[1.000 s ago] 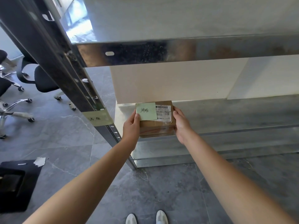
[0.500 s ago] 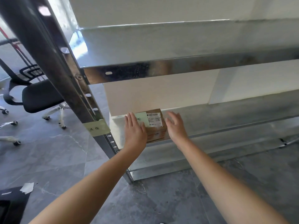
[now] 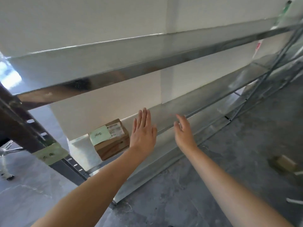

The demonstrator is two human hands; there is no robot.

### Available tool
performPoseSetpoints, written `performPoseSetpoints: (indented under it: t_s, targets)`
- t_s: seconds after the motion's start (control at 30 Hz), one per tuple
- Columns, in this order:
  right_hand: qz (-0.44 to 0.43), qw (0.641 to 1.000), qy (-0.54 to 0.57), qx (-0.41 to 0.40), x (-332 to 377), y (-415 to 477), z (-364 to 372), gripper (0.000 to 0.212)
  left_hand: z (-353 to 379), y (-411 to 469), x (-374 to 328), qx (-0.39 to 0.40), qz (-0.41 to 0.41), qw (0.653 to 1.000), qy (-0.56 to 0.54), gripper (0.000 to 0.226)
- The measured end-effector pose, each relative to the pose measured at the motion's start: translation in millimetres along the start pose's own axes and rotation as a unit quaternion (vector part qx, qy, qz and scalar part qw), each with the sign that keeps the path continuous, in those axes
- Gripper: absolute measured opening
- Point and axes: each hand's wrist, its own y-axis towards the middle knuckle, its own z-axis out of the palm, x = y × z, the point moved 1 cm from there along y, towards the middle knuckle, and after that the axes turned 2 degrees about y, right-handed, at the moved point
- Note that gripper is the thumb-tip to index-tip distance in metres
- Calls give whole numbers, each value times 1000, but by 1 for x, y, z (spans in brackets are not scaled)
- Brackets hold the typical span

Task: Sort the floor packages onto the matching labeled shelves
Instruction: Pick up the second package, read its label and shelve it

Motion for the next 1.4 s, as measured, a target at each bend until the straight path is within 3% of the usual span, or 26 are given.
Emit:
performPoseSetpoints:
  t_s: [0.27,0.5,0.6,0.83,0.9,1.07,1.4]
  targets:
    - [16,991,-60,-121,-44,-15,-131,44,34,23,-133,26,151,987,-43,61]
    - [56,962,-152,-219,-86,-39,-253,46,76,29,-264,33,253,967,-29,66]
    - [85,951,-173,-241,-110,-45,-304,47,97,29,-324,57,292,954,-47,64]
    - [155,933,-186,-267,-163,-60,-411,50,151,25,-441,62,370,924,-80,86]
    - [164,930,-178,-277,-175,-69,-434,51,165,20,-465,74,383,917,-81,91]
    - [195,918,-170,-302,-198,-91,-476,51,189,0,-508,127,403,903,-75,67]
    - [217,906,-144,-334,-213,-102,-510,51,215,-4,-550,134,459,876,-55,65]
